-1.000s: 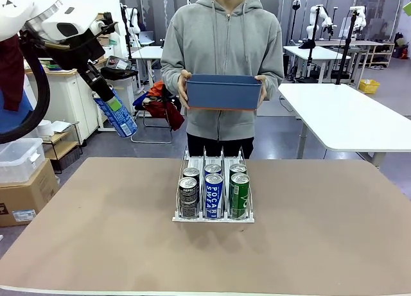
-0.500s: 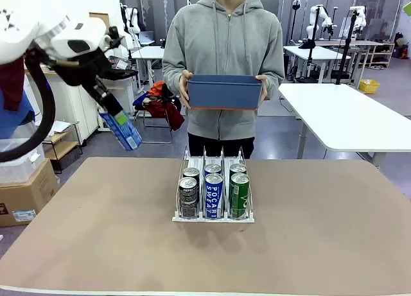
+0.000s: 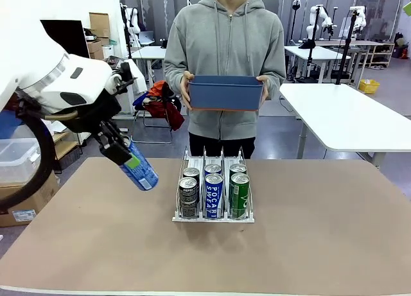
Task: Fill the beverage cans into the dispenser.
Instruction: Place the picked Ionic drink in the line of the Automatic Can Dispenser with the same cans.
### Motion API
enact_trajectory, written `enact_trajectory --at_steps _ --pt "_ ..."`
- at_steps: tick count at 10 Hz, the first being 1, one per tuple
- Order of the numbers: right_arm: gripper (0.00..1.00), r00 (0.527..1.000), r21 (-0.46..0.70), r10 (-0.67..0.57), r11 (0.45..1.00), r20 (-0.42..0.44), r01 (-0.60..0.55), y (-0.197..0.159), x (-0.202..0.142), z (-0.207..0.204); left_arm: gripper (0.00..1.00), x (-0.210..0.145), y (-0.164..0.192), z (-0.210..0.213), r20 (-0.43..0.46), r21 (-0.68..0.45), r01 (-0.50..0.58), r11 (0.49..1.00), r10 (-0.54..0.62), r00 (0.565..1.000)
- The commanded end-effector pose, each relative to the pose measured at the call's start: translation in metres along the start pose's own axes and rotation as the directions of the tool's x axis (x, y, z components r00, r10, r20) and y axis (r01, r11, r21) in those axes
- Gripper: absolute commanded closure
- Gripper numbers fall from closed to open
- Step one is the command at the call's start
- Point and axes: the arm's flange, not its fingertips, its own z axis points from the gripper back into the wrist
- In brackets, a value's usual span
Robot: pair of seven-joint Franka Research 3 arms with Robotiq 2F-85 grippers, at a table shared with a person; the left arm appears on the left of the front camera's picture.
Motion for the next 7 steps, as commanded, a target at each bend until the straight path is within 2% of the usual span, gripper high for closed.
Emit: enact_trajectory --at_steps 1,3,5,6,7 --pt "0.0 1.0 0.007 0.005 1.0 0.005 -0.005 0.001 -0.001 0.0 0.43 0.006 -0.018 -0.019 0.082 -0.045 0.053 0.998 -0.049 0.995" --pt "0.0 1.0 0.007 0.005 1.0 0.005 -0.005 0.001 -0.001 0.0 0.43 0.019 -0.033 -0.042 0.105 -0.082 0.154 0.985 -0.145 0.984" --pt "0.0 1.0 0.007 0.005 1.0 0.005 -0.005 0.001 -0.001 0.0 0.43 0.027 -0.043 -0.063 0.081 -0.116 0.198 0.973 -0.19 0.979" --pt "0.0 1.0 0.007 0.005 1.0 0.005 -0.005 0.001 -0.001 0.0 0.43 0.028 -0.042 -0.06 0.095 -0.162 0.218 0.962 -0.205 0.974" --pt "0.0 1.0 0.007 0.005 1.0 0.005 -0.005 0.001 -0.001 0.0 0.43 0.041 -0.041 -0.045 0.05 -0.094 0.166 0.982 -0.162 0.986"
